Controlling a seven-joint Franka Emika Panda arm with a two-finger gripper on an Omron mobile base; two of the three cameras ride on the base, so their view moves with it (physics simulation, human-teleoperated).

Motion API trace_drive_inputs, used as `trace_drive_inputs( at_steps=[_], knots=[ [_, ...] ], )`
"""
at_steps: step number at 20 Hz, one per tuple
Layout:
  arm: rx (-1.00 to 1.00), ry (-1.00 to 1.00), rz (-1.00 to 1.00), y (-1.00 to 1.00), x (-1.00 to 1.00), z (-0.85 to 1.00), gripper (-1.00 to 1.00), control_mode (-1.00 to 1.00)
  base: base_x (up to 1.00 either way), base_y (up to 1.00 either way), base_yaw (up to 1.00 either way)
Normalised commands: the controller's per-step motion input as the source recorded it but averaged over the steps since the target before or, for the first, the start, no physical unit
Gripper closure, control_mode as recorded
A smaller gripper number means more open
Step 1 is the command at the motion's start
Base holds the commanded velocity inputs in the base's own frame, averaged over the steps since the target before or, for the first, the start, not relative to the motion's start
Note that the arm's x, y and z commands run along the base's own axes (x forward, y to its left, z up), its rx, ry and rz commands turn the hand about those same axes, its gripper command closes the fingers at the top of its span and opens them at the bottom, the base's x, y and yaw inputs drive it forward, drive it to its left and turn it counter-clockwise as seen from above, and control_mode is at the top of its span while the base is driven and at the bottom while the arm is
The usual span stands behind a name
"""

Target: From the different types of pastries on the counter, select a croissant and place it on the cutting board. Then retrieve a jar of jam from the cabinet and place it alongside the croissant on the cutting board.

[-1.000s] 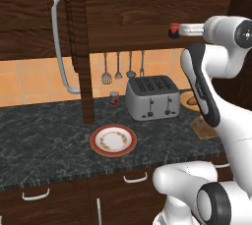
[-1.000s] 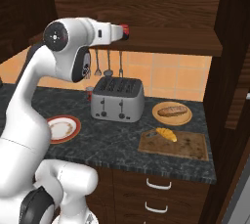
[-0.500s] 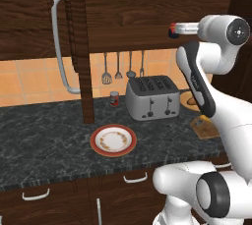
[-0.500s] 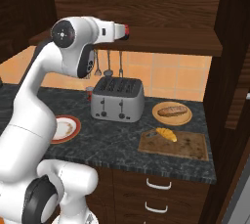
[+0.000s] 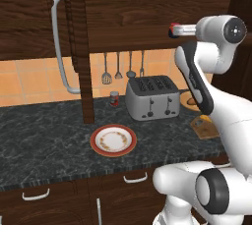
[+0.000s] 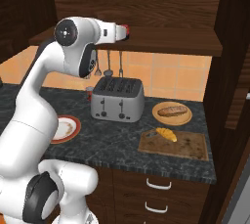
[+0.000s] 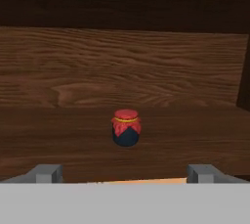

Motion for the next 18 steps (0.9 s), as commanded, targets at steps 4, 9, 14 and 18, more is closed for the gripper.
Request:
trace_drive_inputs(
  at_steps=[4,9,14,18],
  knots=[
    [0.0,0.06,0.0,-0.01,0.19,-0.11,-1.0,-1.0,0.0,0.0,0.0],
    [0.0,0.06,0.0,-0.05,0.13,-0.11,-1.0,-1.0,0.0,0.0,0.0],
    [0.0,0.09,0.0,0.01,0.16,0.03,-1.0,-1.0,0.0,0.0,0.0],
    [0.04,0.18,0.0,0.0,0.15,0.24,-1.0,-1.0,0.0,0.0,0.0]
  ],
)
